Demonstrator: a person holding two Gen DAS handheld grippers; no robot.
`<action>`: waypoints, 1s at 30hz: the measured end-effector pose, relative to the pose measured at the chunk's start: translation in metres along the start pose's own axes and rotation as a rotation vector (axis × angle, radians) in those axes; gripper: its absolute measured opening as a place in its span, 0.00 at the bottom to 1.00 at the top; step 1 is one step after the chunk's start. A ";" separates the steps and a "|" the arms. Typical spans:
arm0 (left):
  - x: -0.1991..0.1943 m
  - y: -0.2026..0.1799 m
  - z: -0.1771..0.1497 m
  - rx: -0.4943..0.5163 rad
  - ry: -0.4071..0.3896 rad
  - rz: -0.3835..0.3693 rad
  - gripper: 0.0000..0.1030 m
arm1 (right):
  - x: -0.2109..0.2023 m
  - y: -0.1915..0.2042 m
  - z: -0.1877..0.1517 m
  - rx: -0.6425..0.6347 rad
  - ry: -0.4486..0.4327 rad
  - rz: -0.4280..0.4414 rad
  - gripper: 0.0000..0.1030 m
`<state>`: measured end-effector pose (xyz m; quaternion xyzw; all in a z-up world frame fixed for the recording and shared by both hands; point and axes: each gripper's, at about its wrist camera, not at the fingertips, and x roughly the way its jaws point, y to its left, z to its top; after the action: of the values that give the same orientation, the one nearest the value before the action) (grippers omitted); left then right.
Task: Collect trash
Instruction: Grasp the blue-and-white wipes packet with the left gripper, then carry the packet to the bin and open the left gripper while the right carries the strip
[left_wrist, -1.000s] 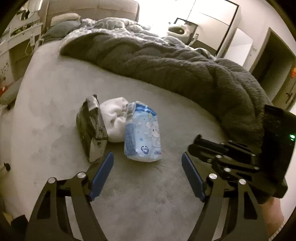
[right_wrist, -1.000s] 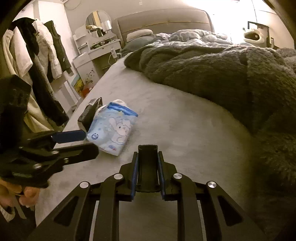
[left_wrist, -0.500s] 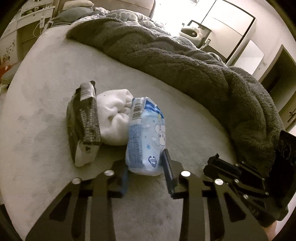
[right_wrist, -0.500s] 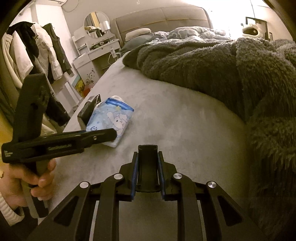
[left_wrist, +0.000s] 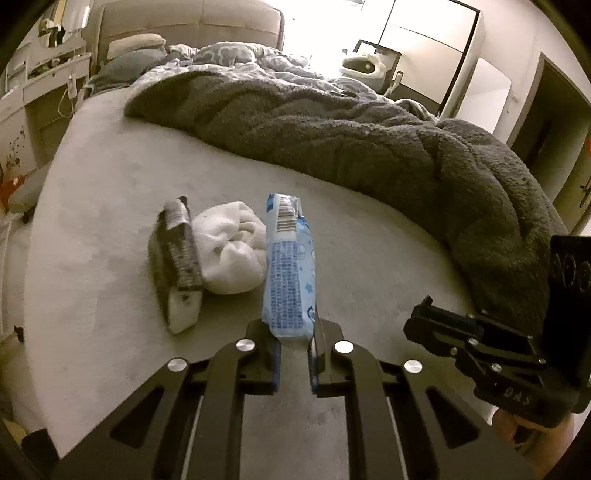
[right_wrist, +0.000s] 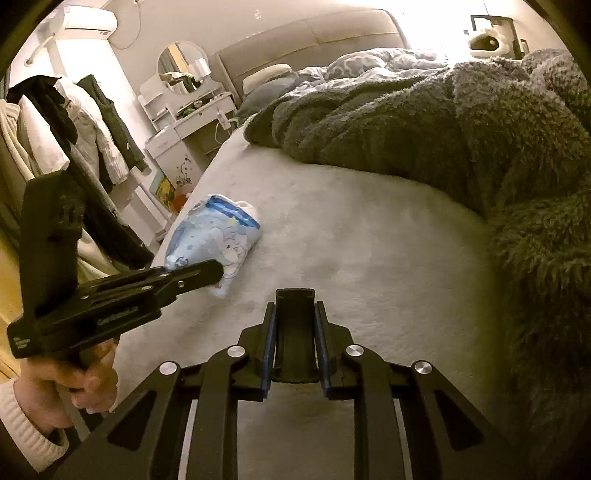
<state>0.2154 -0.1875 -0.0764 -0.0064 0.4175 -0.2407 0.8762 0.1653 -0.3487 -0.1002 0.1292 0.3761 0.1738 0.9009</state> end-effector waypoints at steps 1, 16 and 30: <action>-0.004 0.000 -0.001 0.004 -0.003 0.003 0.12 | -0.001 0.004 0.001 -0.007 -0.001 -0.004 0.19; -0.076 0.001 -0.011 0.059 -0.077 0.013 0.11 | -0.022 0.049 -0.003 -0.041 -0.026 -0.042 0.19; -0.136 0.060 -0.031 0.029 -0.108 0.118 0.11 | -0.005 0.130 0.006 -0.135 -0.026 -0.045 0.19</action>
<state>0.1450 -0.0707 -0.0104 0.0179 0.3655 -0.1938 0.9102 0.1380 -0.2331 -0.0458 0.0619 0.3547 0.1768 0.9160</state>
